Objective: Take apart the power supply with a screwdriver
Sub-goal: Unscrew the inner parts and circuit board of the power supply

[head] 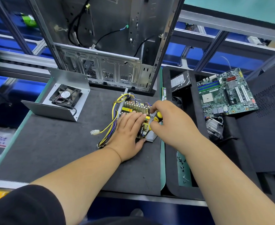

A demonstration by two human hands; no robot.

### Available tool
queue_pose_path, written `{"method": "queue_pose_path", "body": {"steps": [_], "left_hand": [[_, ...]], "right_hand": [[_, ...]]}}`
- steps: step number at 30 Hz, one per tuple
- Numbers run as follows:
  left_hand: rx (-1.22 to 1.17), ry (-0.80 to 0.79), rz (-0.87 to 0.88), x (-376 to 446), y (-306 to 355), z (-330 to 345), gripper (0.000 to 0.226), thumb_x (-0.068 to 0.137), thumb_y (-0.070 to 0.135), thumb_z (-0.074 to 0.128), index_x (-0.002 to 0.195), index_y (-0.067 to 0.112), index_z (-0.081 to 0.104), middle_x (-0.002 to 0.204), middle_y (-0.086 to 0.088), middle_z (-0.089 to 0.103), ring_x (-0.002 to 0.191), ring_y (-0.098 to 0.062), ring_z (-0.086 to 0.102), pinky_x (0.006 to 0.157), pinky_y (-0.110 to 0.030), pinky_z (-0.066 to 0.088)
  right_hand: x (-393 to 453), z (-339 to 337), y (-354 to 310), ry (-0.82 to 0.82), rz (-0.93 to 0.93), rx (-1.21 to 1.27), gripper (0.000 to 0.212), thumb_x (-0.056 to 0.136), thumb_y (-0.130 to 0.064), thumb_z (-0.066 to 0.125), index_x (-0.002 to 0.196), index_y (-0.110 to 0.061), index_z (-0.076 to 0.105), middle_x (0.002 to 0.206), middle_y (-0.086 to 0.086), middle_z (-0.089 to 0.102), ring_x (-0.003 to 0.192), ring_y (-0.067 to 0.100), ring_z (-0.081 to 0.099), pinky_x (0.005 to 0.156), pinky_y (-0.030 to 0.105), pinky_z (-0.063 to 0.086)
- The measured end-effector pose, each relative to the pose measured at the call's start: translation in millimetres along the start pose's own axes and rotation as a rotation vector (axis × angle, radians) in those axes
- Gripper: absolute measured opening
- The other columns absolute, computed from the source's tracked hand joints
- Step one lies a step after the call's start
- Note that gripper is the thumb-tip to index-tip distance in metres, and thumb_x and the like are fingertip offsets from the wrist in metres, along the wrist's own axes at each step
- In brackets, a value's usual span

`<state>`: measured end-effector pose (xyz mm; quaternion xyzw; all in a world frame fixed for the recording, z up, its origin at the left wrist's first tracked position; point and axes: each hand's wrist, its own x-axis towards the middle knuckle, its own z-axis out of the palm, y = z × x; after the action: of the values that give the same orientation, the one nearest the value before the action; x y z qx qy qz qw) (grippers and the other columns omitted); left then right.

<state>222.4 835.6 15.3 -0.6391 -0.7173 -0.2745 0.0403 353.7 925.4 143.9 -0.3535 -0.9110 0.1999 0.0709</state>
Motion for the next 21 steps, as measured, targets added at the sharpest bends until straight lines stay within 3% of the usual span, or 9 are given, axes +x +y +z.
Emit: {"method": "queue_pose_path", "body": {"steps": [3, 6, 12, 16, 18, 21], "left_hand": [[0.004, -0.006, -0.004, 0.2, 0.1, -0.6, 0.083, 0.074, 0.036, 0.077, 0.145, 0.008, 0.044, 0.141, -0.008, 0.05, 0.136, -0.026, 0.03, 0.121, -0.032, -0.004], [0.009, -0.008, -0.003, 0.1, 0.6, 0.0, 0.082, 0.074, 0.035, 0.077, 0.143, 0.006, 0.045, 0.14, -0.01, 0.05, 0.136, -0.027, 0.031, 0.121, -0.032, -0.004], [0.012, -0.001, 0.003, 0.3, 0.2, -0.3, 0.083, 0.074, 0.036, 0.077, 0.145, 0.009, 0.043, 0.141, -0.008, 0.049, 0.136, -0.026, 0.031, 0.121, -0.034, -0.002], [0.006, 0.001, 0.0, -0.1, -0.1, -0.2, 0.084, 0.074, 0.036, 0.077, 0.145, 0.009, 0.044, 0.141, -0.008, 0.049, 0.137, -0.026, 0.03, 0.122, -0.032, -0.005], [0.01, 0.0, 0.001, -0.4, -0.7, 0.2, 0.084, 0.074, 0.037, 0.077, 0.146, 0.009, 0.043, 0.141, -0.007, 0.048, 0.137, -0.025, 0.03, 0.122, -0.032, -0.006], [0.017, -0.009, 0.0, -0.9, -1.4, 1.7, 0.083, 0.075, 0.038, 0.074, 0.146, 0.009, 0.042, 0.142, -0.007, 0.047, 0.138, -0.026, 0.03, 0.122, -0.033, -0.004]], "right_hand": [[0.0, 2.0, 1.5, -0.005, 0.024, -0.072, 0.013, 0.092, -0.041, 0.051, 0.096, -0.028, 0.054, 0.091, -0.007, 0.058, 0.087, 0.021, 0.054, 0.066, 0.034, 0.044], [1.3, 1.8, 1.6, 0.004, 0.034, -0.118, 0.028, 0.097, -0.055, 0.046, 0.089, -0.029, 0.054, 0.077, -0.006, 0.058, 0.08, 0.019, 0.055, 0.06, 0.033, 0.041], [2.5, 2.5, 3.5, 0.012, 0.023, -0.038, 0.009, 0.094, -0.038, 0.056, 0.099, -0.031, 0.053, 0.082, -0.009, 0.057, 0.082, 0.018, 0.054, 0.06, 0.031, 0.036], [1.0, 1.9, 3.1, 0.015, 0.021, 0.043, 0.015, 0.085, -0.03, 0.059, 0.097, -0.032, 0.052, 0.09, -0.011, 0.056, 0.084, 0.015, 0.053, 0.063, 0.029, 0.04], [0.3, 2.6, 3.3, -0.011, 0.022, 0.019, 0.014, 0.083, -0.031, 0.057, 0.096, -0.032, 0.053, 0.093, -0.011, 0.057, 0.086, 0.016, 0.054, 0.067, 0.031, 0.043], [0.2, 3.8, 4.1, 0.005, 0.029, -0.052, 0.014, 0.091, -0.047, 0.052, 0.091, -0.033, 0.052, 0.083, -0.009, 0.06, 0.082, 0.016, 0.055, 0.062, 0.031, 0.042]]}}
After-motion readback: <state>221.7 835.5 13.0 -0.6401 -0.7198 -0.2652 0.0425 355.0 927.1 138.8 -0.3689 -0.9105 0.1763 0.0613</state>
